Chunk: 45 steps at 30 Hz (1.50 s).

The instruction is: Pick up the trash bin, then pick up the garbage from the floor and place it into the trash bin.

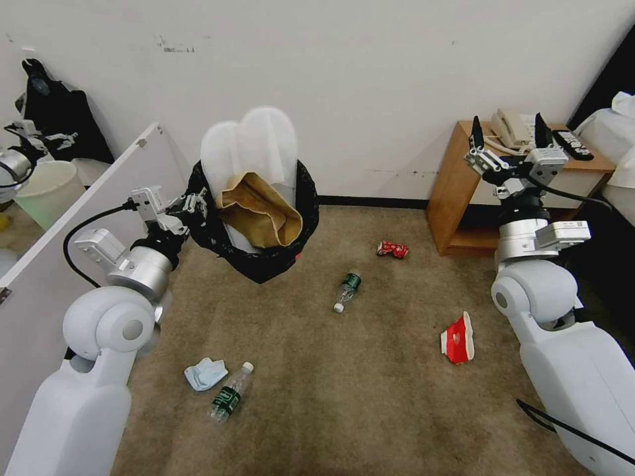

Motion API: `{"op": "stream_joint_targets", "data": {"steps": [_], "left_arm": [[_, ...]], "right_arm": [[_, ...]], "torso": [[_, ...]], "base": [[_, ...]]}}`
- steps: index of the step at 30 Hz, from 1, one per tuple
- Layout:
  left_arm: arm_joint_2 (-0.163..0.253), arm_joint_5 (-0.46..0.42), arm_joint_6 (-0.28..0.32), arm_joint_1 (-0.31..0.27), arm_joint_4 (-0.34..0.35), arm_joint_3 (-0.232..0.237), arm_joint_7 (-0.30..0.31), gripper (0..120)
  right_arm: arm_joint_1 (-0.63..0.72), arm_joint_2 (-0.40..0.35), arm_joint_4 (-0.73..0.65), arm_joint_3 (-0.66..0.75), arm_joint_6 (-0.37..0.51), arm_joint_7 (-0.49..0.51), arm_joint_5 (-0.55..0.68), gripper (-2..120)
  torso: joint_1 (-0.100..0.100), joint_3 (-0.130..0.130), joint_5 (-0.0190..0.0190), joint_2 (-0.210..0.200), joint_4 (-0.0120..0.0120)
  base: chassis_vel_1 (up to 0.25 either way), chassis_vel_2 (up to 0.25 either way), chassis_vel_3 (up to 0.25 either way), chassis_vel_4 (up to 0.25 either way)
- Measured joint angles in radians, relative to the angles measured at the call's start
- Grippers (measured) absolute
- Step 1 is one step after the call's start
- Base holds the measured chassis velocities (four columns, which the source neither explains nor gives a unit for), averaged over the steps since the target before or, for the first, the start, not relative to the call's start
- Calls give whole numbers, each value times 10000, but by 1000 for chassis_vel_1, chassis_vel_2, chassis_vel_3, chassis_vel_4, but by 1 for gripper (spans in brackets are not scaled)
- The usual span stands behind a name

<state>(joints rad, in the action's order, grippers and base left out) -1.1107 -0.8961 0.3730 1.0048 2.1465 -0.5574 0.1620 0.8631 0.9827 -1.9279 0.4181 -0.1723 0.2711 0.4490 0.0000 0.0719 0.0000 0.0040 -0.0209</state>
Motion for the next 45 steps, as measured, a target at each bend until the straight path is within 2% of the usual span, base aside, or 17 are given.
{"op": "stream_joint_targets", "data": {"steps": [15,32,45], "left_arm": [[-18,267,-167,0,-45,8,-1,4],[8,-23,-4,70,162,-81,-157,4],[12,12,-90,151,232,-111,-115,4]], "right_arm": [[-18,14,-21,-12,0,-3,65,100],[-24,-14,-108,-25,23,-5,133,100],[-31,-27,-150,-69,42,-6,160,100]], "torso": [[0,0,0,0,-1],[0,0,-1,0,2],[0,0,-1,0,7]], "base": [[0,0,0,0],[0,0,0,0],[77,72,71,76]]}}
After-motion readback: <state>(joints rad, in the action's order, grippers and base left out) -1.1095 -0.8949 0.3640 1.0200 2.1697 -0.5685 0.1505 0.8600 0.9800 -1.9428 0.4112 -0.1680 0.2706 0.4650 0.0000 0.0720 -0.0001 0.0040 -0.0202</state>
